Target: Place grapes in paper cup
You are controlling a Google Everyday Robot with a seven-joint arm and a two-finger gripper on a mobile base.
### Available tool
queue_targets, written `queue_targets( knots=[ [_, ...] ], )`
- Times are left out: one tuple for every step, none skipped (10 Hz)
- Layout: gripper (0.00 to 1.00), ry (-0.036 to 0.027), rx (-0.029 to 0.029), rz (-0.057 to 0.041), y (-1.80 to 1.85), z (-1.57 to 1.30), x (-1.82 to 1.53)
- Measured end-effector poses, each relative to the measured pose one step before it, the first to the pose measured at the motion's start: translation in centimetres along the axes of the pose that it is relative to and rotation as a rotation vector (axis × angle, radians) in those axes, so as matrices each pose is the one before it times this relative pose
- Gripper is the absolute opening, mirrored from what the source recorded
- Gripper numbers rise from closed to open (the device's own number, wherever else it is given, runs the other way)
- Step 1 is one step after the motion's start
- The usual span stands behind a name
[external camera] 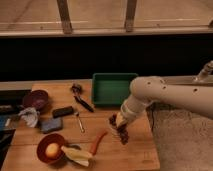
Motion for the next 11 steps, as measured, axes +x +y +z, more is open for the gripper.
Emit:
queue_targets(
  knots=[
    [0.61, 0.00364, 0.00488, -0.00324, -0.014, -0.114, -0.023],
    [0.71, 0.00257, 0.00828, -0.00274, 0.108, -0.125, -0.107],
    [0.79, 0.00093, 0.0104, -0.00395, 0.233, -0.177, -0.189],
    [0.8, 0.00239, 0.00978, -0.00114, 0.056, -0.21, -0.055],
    [0.8, 0.00107, 0.01022, 0.00103, -0.136, -0.23, -0.071],
    [0.8, -0.0029, 0.01294, -0.00012, -0.103, -0.321, -0.217],
    [0.8, -0.00226, 0.01164, -0.00151, -0.056, -0.286, -0.197],
    [0.8, -0.00446, 0.01049, -0.00405, 0.089, -0.317, -0.283],
    [0.8, -0.01281, 0.00997, -0.0024, 0.047, -0.62, -0.399],
    [0.8, -0.03138, -0.00142, 0.00952, -0.184, -1.019, -0.758],
    [0.8, 0.00508, 0.00242, 0.00486, -0.34, 0.064, 0.226]
  ],
)
